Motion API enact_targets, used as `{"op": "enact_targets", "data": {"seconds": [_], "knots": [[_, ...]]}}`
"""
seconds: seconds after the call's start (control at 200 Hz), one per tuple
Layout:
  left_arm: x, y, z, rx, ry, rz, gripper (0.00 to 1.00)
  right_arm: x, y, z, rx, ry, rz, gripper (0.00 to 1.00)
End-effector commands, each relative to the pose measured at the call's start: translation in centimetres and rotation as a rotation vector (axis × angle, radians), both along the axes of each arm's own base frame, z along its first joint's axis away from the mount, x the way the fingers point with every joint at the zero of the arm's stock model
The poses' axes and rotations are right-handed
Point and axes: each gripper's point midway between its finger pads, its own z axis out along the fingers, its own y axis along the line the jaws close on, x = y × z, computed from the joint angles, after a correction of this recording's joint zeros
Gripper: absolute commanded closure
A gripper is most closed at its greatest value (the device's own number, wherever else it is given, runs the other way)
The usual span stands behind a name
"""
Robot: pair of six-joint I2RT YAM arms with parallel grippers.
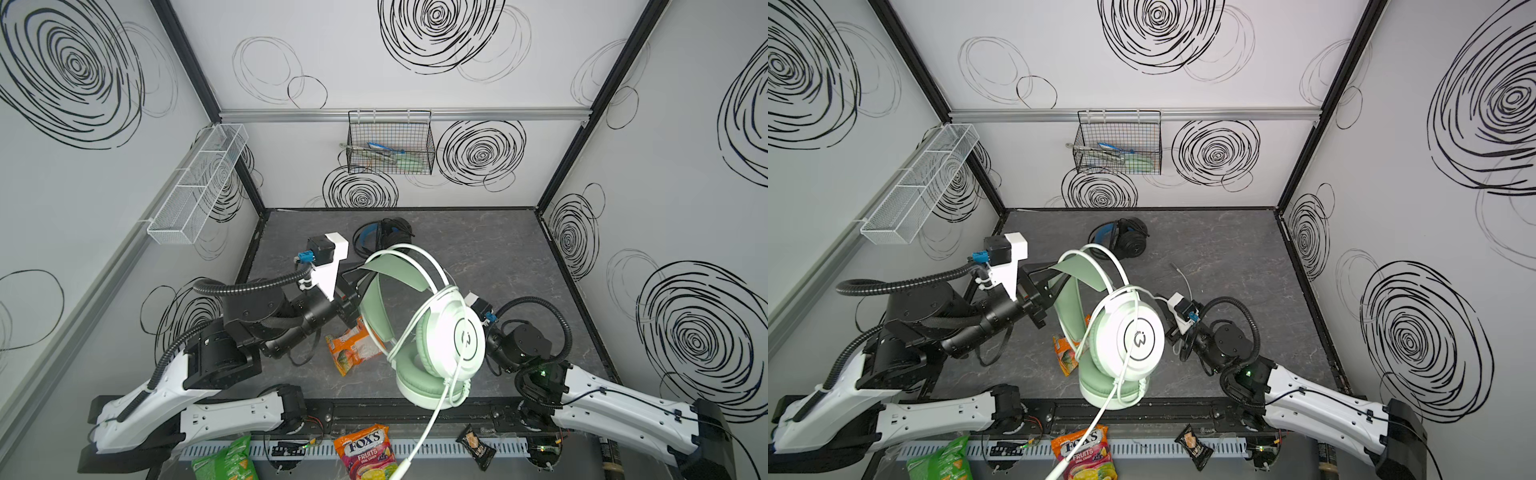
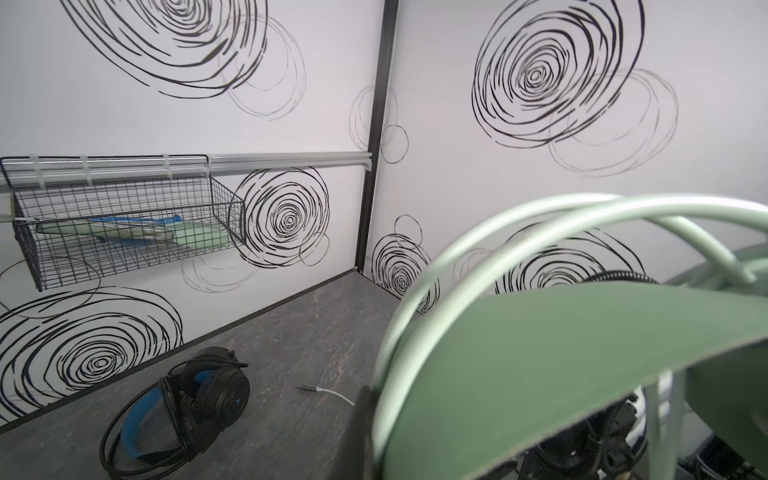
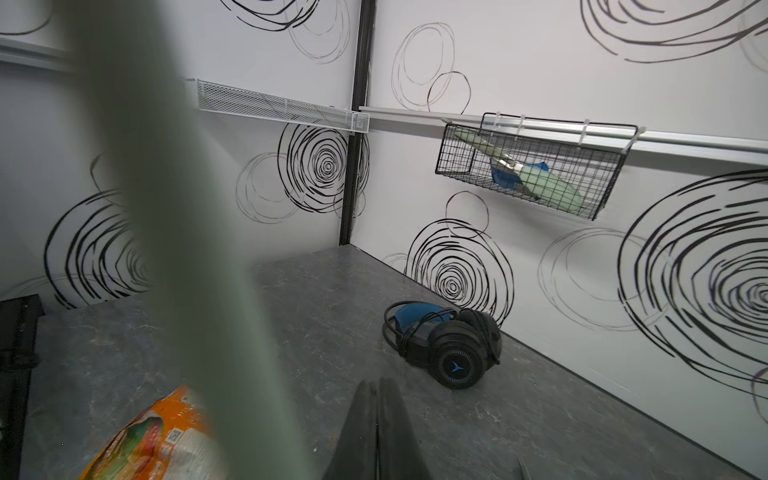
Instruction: Wrap the headphones
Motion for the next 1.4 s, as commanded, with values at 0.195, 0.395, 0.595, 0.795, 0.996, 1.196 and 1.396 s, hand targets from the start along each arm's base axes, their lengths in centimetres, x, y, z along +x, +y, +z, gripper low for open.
{"op": "enact_targets", "data": {"seconds": [0.195, 0.395, 0.595, 0.795, 0.996, 1.196, 1.396], "knots": [[2.2, 2.4, 6.7, -0.461, 0.003, 0.138, 1.00, -0.7, -0.3, -1.1, 0.081, 0.053, 0.045, 0.97], [3.9, 2.3, 6.8, -0.551, 0.020, 0.206, 1.00, -0.7, -0.3, -2.8, 0.093, 0.101, 0.049, 0.97], [5.3, 3.6, 5.6, -0.659, 0.053, 0.319, 1.00, -0.3, -0.2, -3.9, 0.096, 0.133, 0.037, 0.97], [6.6, 2.4, 4.5, -0.685, 0.085, 0.350, 1.00, 0.4, 0.6, -4.8, 0.085, 0.180, 0.019, 0.97], [7.7, 1.1, 3.2, -0.671, 0.110, 0.379, 1.00, 0.5, 1.6, -5.1, 0.105, 0.222, 0.035, 0.99], [8.7, 2.1, 1.5, -0.701, 0.121, 0.478, 1.00, 0.3, 2.6, -6.4, 0.101, 0.258, 0.051, 1.00], [10.0, 1.3, 0.5, -0.719, 0.167, 0.458, 1.00, 0.7, 3.8, -7.8, 0.071, 0.304, 0.036, 1.00]]}}
